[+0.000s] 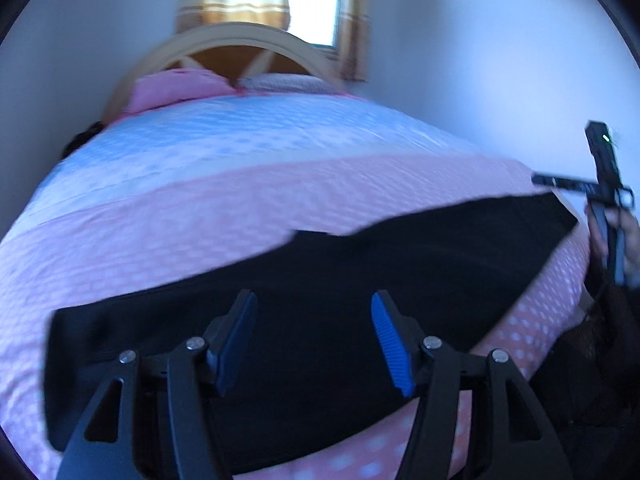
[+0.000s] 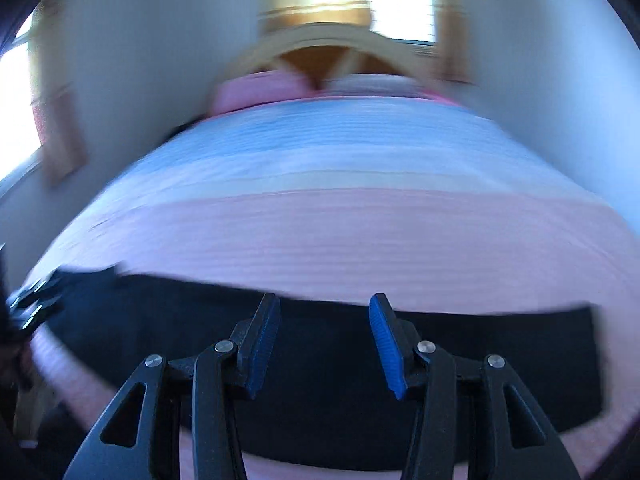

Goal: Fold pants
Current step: 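Move both open grippers over the folded black pants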

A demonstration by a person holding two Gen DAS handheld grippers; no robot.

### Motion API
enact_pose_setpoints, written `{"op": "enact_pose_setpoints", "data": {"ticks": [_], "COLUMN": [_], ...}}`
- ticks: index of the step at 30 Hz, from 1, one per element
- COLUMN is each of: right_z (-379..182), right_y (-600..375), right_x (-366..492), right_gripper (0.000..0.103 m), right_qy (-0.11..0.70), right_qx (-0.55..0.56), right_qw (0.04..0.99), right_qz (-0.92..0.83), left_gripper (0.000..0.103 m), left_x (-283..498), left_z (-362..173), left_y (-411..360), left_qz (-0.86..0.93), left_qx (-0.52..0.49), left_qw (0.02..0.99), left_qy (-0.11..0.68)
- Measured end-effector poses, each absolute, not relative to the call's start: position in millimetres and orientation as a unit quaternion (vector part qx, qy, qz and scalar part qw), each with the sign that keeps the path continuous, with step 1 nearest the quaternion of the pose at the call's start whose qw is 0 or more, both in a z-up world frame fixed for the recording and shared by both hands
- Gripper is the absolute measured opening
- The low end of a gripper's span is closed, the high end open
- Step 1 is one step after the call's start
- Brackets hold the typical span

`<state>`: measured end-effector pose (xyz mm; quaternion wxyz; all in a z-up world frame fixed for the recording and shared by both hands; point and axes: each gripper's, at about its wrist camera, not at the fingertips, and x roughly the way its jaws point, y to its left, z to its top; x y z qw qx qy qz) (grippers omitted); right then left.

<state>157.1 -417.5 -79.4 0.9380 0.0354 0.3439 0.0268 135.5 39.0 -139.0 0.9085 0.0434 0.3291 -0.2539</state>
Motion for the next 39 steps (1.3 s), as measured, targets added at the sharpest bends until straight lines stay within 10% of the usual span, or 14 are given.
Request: {"op": "enact_pose_setpoints", "data": {"ticks": [12,16,23,26,28,30,39], "right_z": [-126.7,-130.0,-133.6,-139.5,-136.7,-130.0,-132.1], "right_y": [-633.1,-627.5,-632.0,-630.2,-634.2,-644.3,-647.9], "right_x": [139.9,135.3,141.1,143.0,137.7,123.7,83.1], "right_gripper": [0.051,0.013,0.008,0.009,0.043,0.056,0.055], "right_qy": [0.395,0.384,0.375,0.381,0.378,0.372,0.39], "right_qx": [0.194,0.218,0.21,0.191,0.203,0.226,0.292], "right_qw": [0.891,0.893,0.895,0.898,0.896,0.889,0.869], "right_qz": [-0.114,-0.089,-0.116,-0.112,-0.117,-0.14,-0.092], "left_gripper": [0.064,0.066,0.069,0.071,0.071,0.071,0.075], "left_x": [152.7,149.9,151.2,150.1,149.8,146.9,142.2], "left_z": [-166.5,-166.1,-168.7,-168.9,-168.7,-164.5,-166.7], "left_y": [1.6,-3.6,-7.9,-10.8,-11.1,-8.8,-14.0], "left_qz": [-0.249,-0.247,-0.244,-0.242,-0.242,-0.239,-0.236], "left_qx": [0.043,0.055,0.07,0.079,0.08,0.076,0.071], "left_qw": [0.891,0.891,0.889,0.89,0.891,0.896,0.898], "left_qy": [0.376,0.378,0.38,0.378,0.376,0.367,0.365]}}
